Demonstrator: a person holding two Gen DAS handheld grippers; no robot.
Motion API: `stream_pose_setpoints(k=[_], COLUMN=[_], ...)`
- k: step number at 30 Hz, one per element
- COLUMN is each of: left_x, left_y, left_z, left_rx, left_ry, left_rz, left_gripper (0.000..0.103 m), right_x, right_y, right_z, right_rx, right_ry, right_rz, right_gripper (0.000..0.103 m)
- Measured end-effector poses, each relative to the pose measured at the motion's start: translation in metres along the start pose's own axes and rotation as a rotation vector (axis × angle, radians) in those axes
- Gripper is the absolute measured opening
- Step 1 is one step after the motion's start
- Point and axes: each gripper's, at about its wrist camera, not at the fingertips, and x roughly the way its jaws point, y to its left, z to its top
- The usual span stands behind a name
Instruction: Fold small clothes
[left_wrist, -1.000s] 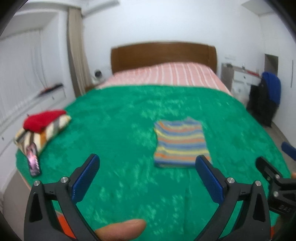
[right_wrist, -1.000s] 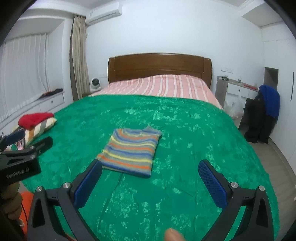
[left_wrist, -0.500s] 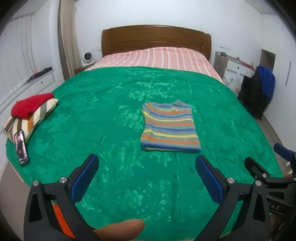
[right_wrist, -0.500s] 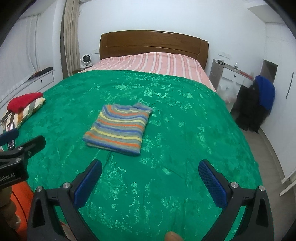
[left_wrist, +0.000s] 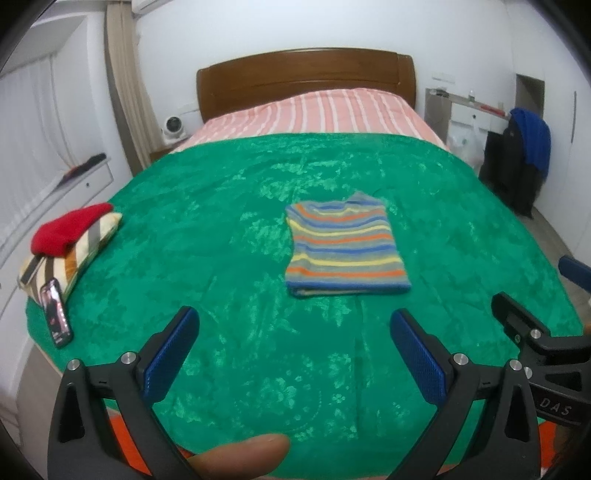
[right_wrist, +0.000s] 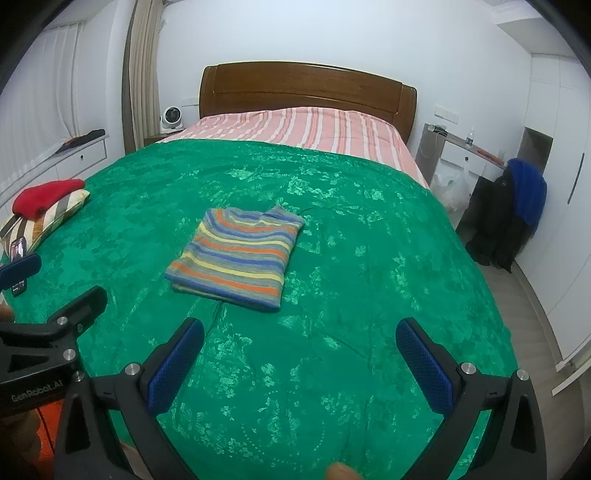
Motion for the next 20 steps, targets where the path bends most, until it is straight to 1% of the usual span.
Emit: stream_pose_setpoints(k=[7,12,15,17,20], left_x=[0.0031,0.0081,0.0085,0.0080,0.0072], left_y=[0.0020,0.0070,0.0078,0.0081,0.0076], left_z=[0.0007,-0.0010,-0.0007,-0.0001,-0.0003], left_rx=[-0.003,-0.022,-0.031,-0.035,-0.034], left_ry=[0.004,0.027,0.036,0.034,0.024], left_rz=[0.021,0.009,-0.020,-0.034,-0.027], left_gripper=[0.103,0.103,0.103,0.103,0.103], right_x=[-0.0017,-0.0003,0.0009,0.0014,0.0017], right_y=[0.0017,0.0014,0.0010,0.0003,-0.0001], right_z=[0.0021,0.0022,0.0021,0.0025,0.0020], right_rx=[-0.007,-0.010,-0.010,-0.007,-0.003], right_ry=[-0.004,0.001,0.005,0.004,0.004], right_rz=[-0.008,-0.012,-0.013,-0.011,-0.009], right_gripper=[0.102,0.102,0.102,0.102,0.102])
